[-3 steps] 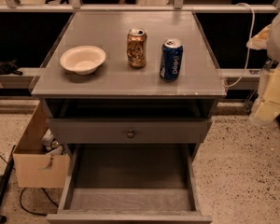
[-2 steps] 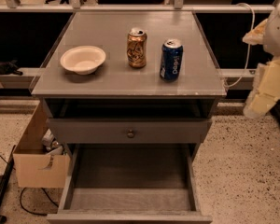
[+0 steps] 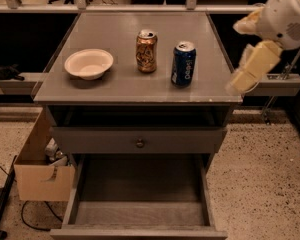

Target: Place pepsi can into middle drawer

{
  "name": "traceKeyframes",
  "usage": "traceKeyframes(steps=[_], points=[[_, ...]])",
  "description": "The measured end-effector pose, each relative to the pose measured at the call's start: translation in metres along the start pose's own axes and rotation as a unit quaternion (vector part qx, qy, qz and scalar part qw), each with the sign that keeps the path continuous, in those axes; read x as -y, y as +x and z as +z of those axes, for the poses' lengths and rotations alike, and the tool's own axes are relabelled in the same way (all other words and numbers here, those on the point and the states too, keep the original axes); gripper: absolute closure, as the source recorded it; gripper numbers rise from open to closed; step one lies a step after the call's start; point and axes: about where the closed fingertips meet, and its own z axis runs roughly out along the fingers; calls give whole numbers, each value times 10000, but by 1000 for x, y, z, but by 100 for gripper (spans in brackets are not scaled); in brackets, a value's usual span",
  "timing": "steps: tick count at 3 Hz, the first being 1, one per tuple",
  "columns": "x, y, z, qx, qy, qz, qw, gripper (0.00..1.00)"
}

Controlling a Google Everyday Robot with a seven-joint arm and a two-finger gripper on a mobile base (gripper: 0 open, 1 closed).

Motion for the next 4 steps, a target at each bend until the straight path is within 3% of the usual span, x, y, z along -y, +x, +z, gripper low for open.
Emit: traceKeyframes(steps=[1,2,4], points=[[28,-26,29,764,-173,201,9967,0],[54,-44,60,1111,-261,331,9929,0],[99,-58,125,1081,-407,544,9918,0]])
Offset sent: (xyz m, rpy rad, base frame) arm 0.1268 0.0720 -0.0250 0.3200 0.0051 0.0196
